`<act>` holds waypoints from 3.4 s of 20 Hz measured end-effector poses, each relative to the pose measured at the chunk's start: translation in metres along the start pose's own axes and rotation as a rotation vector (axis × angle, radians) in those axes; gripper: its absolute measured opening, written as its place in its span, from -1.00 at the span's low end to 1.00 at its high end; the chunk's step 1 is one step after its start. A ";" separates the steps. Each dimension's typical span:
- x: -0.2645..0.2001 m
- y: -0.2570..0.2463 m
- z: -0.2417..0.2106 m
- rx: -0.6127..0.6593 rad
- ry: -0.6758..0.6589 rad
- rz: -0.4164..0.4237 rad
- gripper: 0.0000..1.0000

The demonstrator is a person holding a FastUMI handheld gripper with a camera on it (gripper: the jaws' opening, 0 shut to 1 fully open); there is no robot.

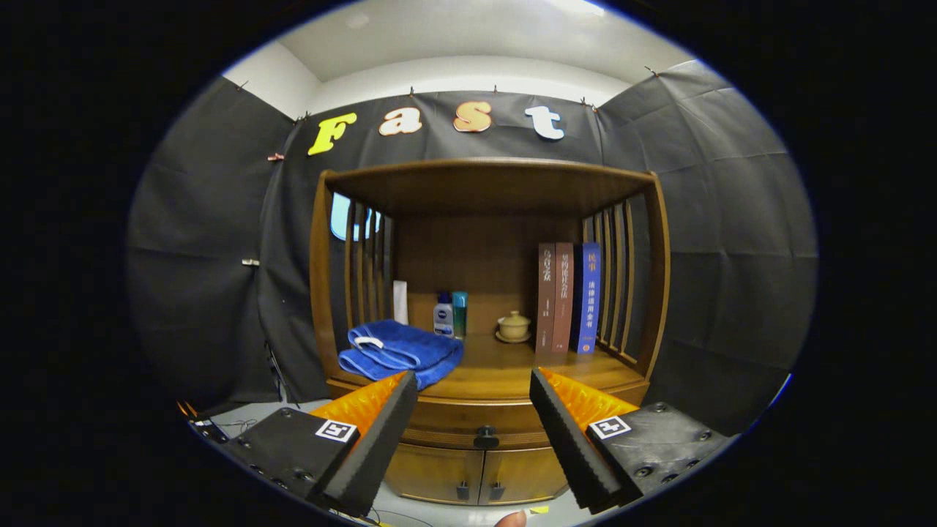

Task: Pull open the drawer, take out the items inside it, and place them on the countertop above the cabinet.

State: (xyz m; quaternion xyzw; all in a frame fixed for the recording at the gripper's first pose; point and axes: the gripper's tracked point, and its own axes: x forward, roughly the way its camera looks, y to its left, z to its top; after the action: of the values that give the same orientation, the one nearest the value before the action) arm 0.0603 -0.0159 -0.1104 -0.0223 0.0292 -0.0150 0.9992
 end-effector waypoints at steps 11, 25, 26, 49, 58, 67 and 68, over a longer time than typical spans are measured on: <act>0.082 -0.011 -0.147 0.061 0.108 -0.036 0.99; 0.110 -0.017 -0.200 -0.015 0.176 -0.046 -0.16; 0.109 -0.017 -0.198 -0.016 0.174 -0.044 -0.25; -0.041 -0.017 -0.202 0.065 0.226 -0.025 -0.35; -0.055 -0.020 -0.185 0.020 0.216 0.008 0.69; -0.034 -0.032 -0.061 -0.027 0.270 0.087 0.95; -0.025 -0.027 -0.062 -0.008 0.341 0.111 0.95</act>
State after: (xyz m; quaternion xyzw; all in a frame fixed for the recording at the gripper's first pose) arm 0.0314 -0.0451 -0.1700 -0.0219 0.1994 0.0369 0.9790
